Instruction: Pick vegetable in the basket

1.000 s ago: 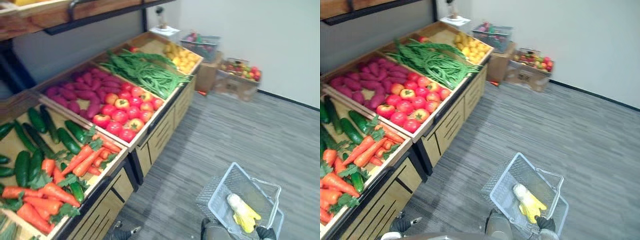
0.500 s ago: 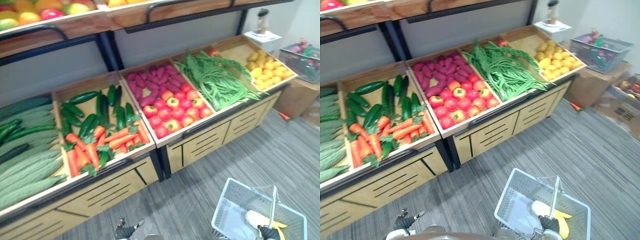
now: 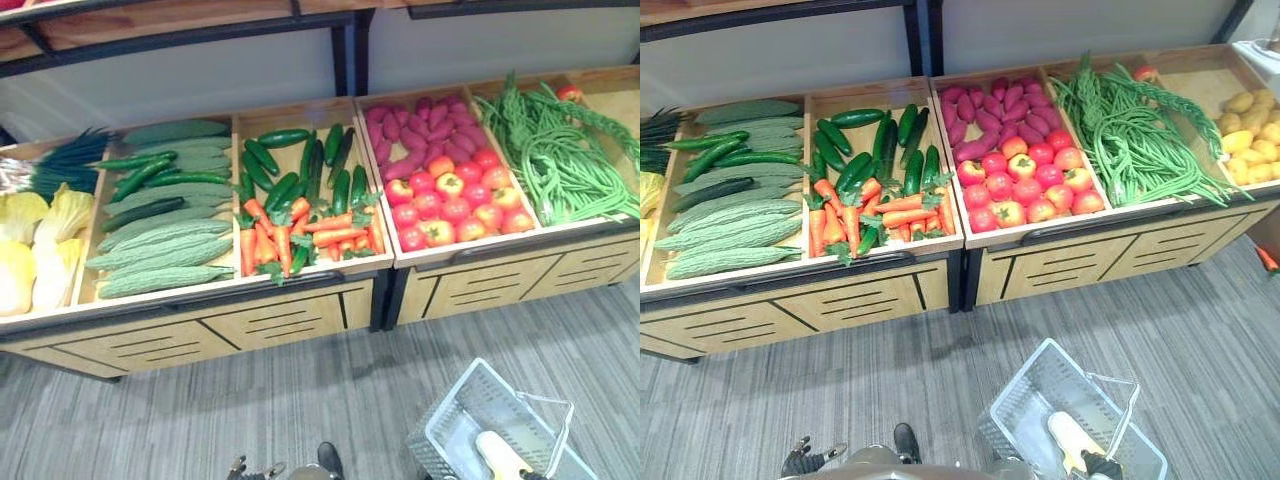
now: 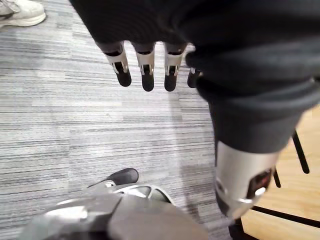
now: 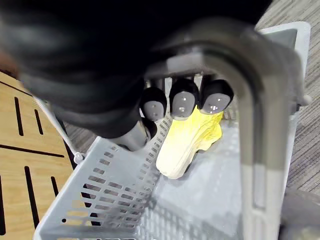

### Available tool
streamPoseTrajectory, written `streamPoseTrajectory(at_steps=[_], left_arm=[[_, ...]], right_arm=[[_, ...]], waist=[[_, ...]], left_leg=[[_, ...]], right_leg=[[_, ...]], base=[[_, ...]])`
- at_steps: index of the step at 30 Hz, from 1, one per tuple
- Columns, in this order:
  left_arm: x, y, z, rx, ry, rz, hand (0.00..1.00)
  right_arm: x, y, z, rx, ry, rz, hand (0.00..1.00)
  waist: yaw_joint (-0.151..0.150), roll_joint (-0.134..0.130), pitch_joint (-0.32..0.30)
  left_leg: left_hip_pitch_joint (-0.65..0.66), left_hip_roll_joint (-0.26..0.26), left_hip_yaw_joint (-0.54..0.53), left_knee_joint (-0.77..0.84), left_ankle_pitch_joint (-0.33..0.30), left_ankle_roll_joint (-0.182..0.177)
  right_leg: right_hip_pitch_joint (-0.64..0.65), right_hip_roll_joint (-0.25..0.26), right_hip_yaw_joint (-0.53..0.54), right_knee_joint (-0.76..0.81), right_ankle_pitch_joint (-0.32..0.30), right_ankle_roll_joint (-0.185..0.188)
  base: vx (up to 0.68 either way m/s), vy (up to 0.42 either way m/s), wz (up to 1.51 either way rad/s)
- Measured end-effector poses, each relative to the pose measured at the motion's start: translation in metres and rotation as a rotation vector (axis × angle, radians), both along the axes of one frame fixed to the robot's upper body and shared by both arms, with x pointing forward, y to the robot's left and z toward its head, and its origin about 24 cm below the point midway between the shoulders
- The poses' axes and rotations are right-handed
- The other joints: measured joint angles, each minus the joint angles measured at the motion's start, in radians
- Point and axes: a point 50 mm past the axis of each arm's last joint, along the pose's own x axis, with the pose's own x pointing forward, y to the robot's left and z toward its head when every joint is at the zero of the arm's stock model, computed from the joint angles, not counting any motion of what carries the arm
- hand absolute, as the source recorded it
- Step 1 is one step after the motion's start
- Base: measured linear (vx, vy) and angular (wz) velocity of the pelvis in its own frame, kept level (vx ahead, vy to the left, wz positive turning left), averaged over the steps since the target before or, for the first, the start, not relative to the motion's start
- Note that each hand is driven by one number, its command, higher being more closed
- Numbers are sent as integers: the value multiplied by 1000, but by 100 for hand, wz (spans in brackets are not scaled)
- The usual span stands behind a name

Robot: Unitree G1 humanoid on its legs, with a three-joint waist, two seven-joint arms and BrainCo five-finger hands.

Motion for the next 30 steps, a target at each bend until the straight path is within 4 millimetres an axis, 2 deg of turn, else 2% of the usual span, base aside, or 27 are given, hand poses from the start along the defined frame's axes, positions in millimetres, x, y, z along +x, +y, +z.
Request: streamPoseTrajectory(at_steps=[2, 4, 5, 7, 8, 9, 10, 11, 12, 13, 14, 15, 16, 17, 18, 19, 21, 23, 26, 27, 30], left_arm=[[-1, -2, -1, -6, 9, -11, 0], [-1, -2, -1, -5, 13, -18, 0], [-2, -1, -1, -3, 18, -21, 0], [-1, -1, -1, 0, 19, -39, 0], [1, 3, 0, 13, 14, -63, 0], [2, 6, 1, 18, 14, -66, 0], [4, 12, 3, 35, 6, -71, 0], [9, 18, 5, 54, -9, -76, 0], [11, 22, 7, 65, -18, -73, 0], [14, 25, 8, 71, -26, -66, 0], [17, 25, 9, 69, -36, -57, 0], [18, 24, 9, 67, -41, -53, 0], [19, 24, 9, 64, -49, -38, 0], [18, 26, 9, 63, -51, -17, 0], [18, 22, 8, 50, -49, -2, 0], [17, 16, 6, 33, -50, 16, 0], [11, 4, 1, -8, -34, 64, 0], [5, 4, 0, -12, -23, 98, 0], [4, 10, 1, -1, -30, 146, 0], [4, 11, 1, 2, -31, 156, 0], [5, 15, 3, 23, -37, 168, 0]], right_arm=[[0, -1, 0, -2, 0, 3, 100], [2, -1, 1, -4, -5, 4, 100], [2, -1, 1, -6, -6, 2, 100], [5, -5, 3, -20, -9, 13, 100], [12, -8, 5, -35, -22, 37, 100], [15, -8, 6, -38, -28, 41, 100], [19, -6, 6, -35, -35, 47, 100], [18, -1, 4, -20, -29, 53, 100], [18, 1, 3, -14, -26, 63, 100], [19, 3, 3, -9, -24, 81, 100], [19, 4, 3, -6, -26, 83, 100], [19, 4, 2, -5, -26, 83, 100], [18, 5, 2, -2, -24, 82, 100], [15, 8, 0, 10, -17, 77, 100], [14, 7, 0, 10, -13, 73, 100], [16, 8, 0, 16, -16, 63, 100], [12, 4, 0, 18, -18, 14, 100], [2, 4, -3, 30, 3, -22, 100], [-10, 3, -5, 39, 33, -51, 100], [-13, 3, -5, 38, 40, -54, 100], [-23, 3, -6, 36, 61, -62, 100]], waist=[[0, -1, 1], [0, -5, 3], [-1, -13, 6], [-5, -14, 6], [-2, -19, 7], [-4, -18, 8], [-8, -14, 15], [-9, -38, 29], [-9, -45, 34], [-9, -48, 39], [-13, -48, 40], [-13, -49, 39], [-13, -63, 32], [-15, -96, 26], [-14, -97, 25], [0, -72, 22], [-1, -23, 15], [-2, -5, 8], [-3, -12, 2], [-3, -6, -3], [-4, -18, -6]], left_leg=[[1, -15, -15, -18, 3, 0], [15, -35, -23, -33, -9, 3], [26, -55, -40, -35, -32, 8], [57, -70, -51, -40, -49, 11], [72, -67, -56, -40, -55, 9], [80, -61, -64, -35, -59, 13], [93, -53, -74, -24, -65, 25], [96, -37, -94, 1, -82, 40], [98, -25, -100, 10, -87, 36], [106, -4, -113, 15, -85, 28], [106, 13, -127, 20, -86, 20], [106, 15, -128, 22, -85, 17], [108, 5, -133, 23, -85, 9], [111, -24, -154, 24, -93, -7], [122, -23, -156, 20, -102, -22], [124, -5, -151, 21, -104, -30], [127, 38, -151, 20, -118, -60], [140, 63, -151, 18, -125, -78], [141, 78, -151, 16, -127, -87], [139, 77, -150, 15, -126, -87], [144, 70, -148, 5, -126, -88]], right_leg=[[-4, -13, -10, 20, -6, 3], [-10, -49, -16, 75, -34, 18], [-8, -85, -14, 137, -54, 30], [-42, -139, 38, 289, -57, 25], [-127, -175, 130, 468, -14, -39], [-164, -178, 175, 530, 12, -69], [-202, -170, 247, 603, 27, -65], [-232, -128, 323, 634, -29, -49], [-240, -105, 344, 626, -59, -49], [-248, -48, 361, 562, -93, -50], [-254, 6, 385, 454, -95, -50], [-252, 28, 408, 383, -92, -46], [-250, 53, 462, 250, -46, -30], [-249, 47, 484, 166, 57, -36], [-232, 44, 482, 163, 29, -35], [-223, 65, 483, 139, 30, -41], [-177, 116, 467, 54, 45, -54], [-130, 154, 459, -24, 68, -65], [-111, 174, 454, -66, 79, -72], [-108, 175, 454, -76, 84, -71], [-90, 170, 455, -119, 108, -65]], base=[[37, 37, 21], [73, 58, 18], [96, 93, 21], [151, 121, 17], [187, 115, 8], [213, 103, 16], [174, 16, 33], [176, -15, 39], [221, -72, 44], [223, -101, 43], [219, -102, 42], [180, -99, 42], [191, -143, 44], [205, -175, 39], [228, -197, 10], [204, -179, -12], [175, -150, -11], [129, -100, -8], [97, -84, -2], [51, -18, -2], [15, -3, -1]])
